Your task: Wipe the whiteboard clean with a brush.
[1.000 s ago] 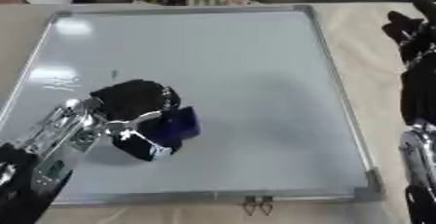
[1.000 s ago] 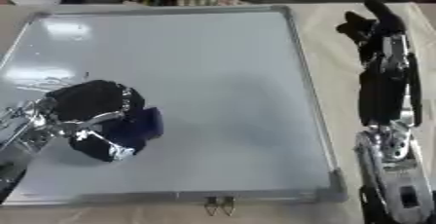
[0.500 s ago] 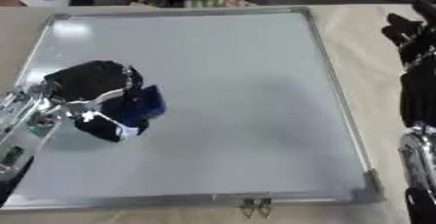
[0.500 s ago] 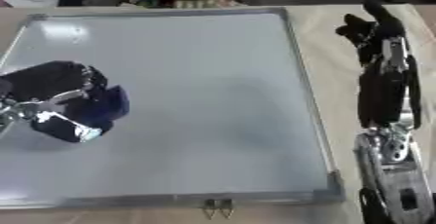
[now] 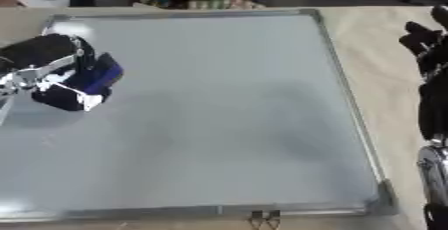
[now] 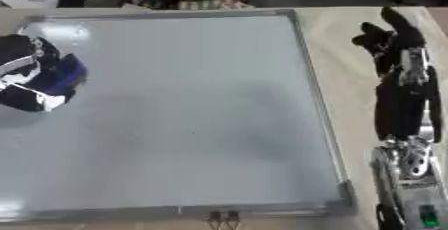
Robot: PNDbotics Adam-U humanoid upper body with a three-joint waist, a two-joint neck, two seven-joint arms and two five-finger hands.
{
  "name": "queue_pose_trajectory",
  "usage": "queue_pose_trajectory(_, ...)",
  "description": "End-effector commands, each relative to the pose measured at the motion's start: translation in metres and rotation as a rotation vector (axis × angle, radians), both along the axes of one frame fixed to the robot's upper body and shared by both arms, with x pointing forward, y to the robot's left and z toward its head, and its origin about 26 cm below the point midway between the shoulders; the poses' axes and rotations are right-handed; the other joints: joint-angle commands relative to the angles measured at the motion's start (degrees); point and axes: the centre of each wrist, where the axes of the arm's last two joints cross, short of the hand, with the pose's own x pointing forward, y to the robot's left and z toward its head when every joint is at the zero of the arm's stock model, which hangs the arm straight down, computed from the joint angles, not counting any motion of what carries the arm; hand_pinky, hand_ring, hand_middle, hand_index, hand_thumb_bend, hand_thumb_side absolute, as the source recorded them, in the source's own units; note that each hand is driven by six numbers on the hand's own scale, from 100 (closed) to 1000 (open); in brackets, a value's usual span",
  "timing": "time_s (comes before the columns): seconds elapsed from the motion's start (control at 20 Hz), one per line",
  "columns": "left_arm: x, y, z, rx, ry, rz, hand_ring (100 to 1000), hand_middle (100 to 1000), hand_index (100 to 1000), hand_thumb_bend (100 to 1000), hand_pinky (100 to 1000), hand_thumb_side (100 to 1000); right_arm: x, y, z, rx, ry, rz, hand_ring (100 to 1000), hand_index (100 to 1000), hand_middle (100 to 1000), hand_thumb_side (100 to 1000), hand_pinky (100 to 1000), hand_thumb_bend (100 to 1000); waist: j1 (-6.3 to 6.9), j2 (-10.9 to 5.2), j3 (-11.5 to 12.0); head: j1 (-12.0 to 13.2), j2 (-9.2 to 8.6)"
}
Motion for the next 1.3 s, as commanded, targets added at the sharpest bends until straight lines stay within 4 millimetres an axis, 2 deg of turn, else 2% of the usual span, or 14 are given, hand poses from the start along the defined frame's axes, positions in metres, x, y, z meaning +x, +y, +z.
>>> queue_pose_trajectory(0.05,0.006,0.023,0.019,-0.002,-0.034,0.087,535,381,208,208,394,379,-0.001,-0.002,0.008,-0.027,-0.026,-0.002,876,907,571,1000,896,111,0.09,-0.76,-0.27,0.78,-1.13)
queue_pose_trajectory(0.35,0.023,0.034,0.012,-0.06,-0.009,0.187,528,361,211,190,387,410,0.0,-0.001,0.008,-0.028,-0.032,-0.001,877,907,569,1000,897,123,-0.11,0.2,-1.24,1.88,-2.2)
queue_pose_trajectory(0.65,0.034,0.042,0.005,-0.082,-0.025,0.261,530,360,211,204,390,399,0.0,0.0,0.009,-0.029,-0.039,0.001,878,908,567,1000,898,129,-0.16,1.11,-2.18,2.82,-3.49)
queue_pose_trajectory(0.95,0.042,0.043,-0.002,-0.088,-0.042,0.311,527,349,211,188,389,400,0.001,0.001,0.011,-0.03,-0.045,0.006,878,907,566,1000,899,134,-0.22,1.76,-3.02,3.46,-4.28)
queue_pose_trajectory(1.3,0.045,0.038,-0.004,-0.062,-0.051,0.303,528,341,228,209,399,407,0.001,0.0,0.01,-0.025,-0.044,0.005,878,906,564,1000,900,134,-0.24,1.85,-3.2,3.54,-4.2)
